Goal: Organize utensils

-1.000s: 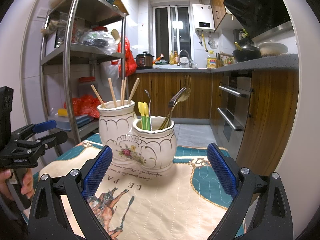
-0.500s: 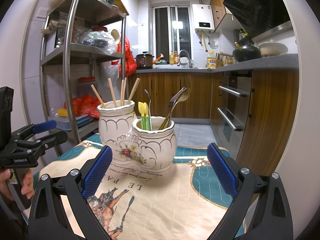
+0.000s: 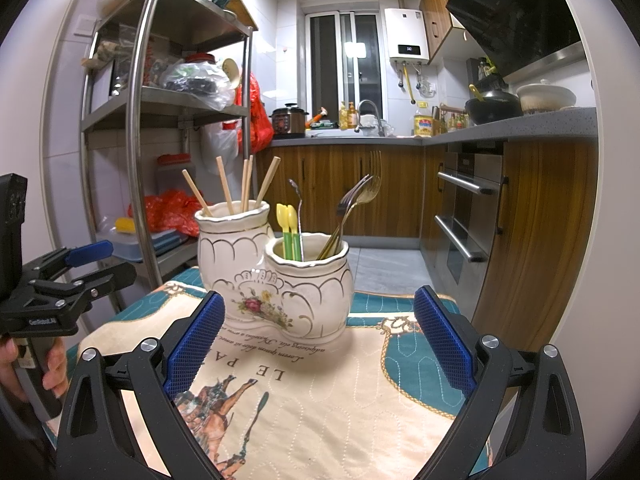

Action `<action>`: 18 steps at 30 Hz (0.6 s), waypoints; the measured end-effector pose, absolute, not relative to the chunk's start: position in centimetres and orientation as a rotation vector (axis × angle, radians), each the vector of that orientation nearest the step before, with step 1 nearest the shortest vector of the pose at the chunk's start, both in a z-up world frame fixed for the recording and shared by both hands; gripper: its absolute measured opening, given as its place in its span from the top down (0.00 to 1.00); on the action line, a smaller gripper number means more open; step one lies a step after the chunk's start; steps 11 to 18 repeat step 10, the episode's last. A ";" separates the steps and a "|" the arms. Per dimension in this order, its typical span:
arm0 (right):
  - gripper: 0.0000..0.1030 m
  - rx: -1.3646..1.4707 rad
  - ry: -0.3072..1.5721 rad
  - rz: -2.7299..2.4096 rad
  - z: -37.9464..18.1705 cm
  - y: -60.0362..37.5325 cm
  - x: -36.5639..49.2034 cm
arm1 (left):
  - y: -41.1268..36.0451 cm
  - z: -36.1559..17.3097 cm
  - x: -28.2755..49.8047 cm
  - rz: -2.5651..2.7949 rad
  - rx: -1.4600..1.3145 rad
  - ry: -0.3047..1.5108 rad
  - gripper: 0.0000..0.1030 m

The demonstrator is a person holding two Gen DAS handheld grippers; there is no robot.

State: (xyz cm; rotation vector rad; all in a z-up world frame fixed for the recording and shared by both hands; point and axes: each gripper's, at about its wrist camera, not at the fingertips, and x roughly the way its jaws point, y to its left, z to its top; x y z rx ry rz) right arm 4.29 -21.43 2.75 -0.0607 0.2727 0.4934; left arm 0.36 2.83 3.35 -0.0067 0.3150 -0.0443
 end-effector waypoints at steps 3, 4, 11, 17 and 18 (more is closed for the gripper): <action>0.08 -0.060 0.273 0.493 2.7 -21.4 4.3 | 2.9 3.3 0.4 -0.041 -0.008 0.315 0.05; 0.08 -0.060 0.273 0.493 2.8 -21.5 4.3 | 2.9 3.3 0.4 -0.041 -0.008 0.316 0.05; 0.07 -0.060 0.273 0.493 2.7 -21.4 4.3 | 2.9 3.3 0.3 -0.040 -0.009 0.320 0.05; 0.07 -0.060 0.273 0.493 2.7 -21.4 4.3 | 2.9 3.3 0.3 -0.040 -0.009 0.320 0.05; 0.07 -0.060 0.273 0.493 2.7 -21.4 4.3 | 2.9 3.3 0.3 -0.040 -0.009 0.320 0.05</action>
